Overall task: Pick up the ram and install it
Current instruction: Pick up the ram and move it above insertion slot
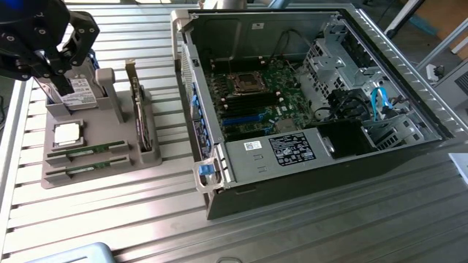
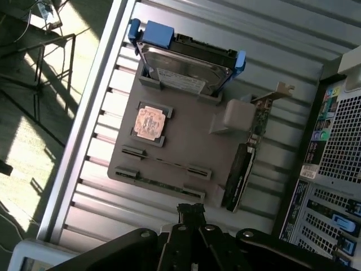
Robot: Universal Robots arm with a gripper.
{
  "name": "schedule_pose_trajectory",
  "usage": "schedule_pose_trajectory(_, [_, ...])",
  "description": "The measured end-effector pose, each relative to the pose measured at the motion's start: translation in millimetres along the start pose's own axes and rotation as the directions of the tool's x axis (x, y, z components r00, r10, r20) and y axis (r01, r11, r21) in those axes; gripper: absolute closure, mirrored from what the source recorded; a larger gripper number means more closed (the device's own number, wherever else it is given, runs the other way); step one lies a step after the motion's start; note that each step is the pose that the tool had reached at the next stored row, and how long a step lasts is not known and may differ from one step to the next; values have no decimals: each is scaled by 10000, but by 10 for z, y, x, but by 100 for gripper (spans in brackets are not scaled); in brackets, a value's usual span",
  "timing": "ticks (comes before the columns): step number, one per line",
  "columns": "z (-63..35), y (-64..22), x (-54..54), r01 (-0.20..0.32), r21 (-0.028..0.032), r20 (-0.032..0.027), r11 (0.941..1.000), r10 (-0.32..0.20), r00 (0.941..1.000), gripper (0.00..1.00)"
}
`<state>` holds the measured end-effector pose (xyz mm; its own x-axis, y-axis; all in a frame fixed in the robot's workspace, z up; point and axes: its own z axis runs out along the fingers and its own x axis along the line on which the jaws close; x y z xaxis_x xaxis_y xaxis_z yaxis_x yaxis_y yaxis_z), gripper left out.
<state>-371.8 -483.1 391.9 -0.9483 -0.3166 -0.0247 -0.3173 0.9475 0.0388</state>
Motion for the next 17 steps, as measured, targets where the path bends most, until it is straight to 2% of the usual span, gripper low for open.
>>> schedule_pose_trajectory(2, [1,-1,0,390,-9,-15,9992,-390,9992,90])
schedule_pose_trajectory(7, [2,-2,1,931,-22,-36,9957,-931,9956,90])
schedule_pose_trajectory(12, [3,-3,1,1545,-38,-59,9880,-1546,9880,90])
schedule_pose_trajectory(17, [4,-4,2,2142,-56,-79,9768,-2142,9768,90])
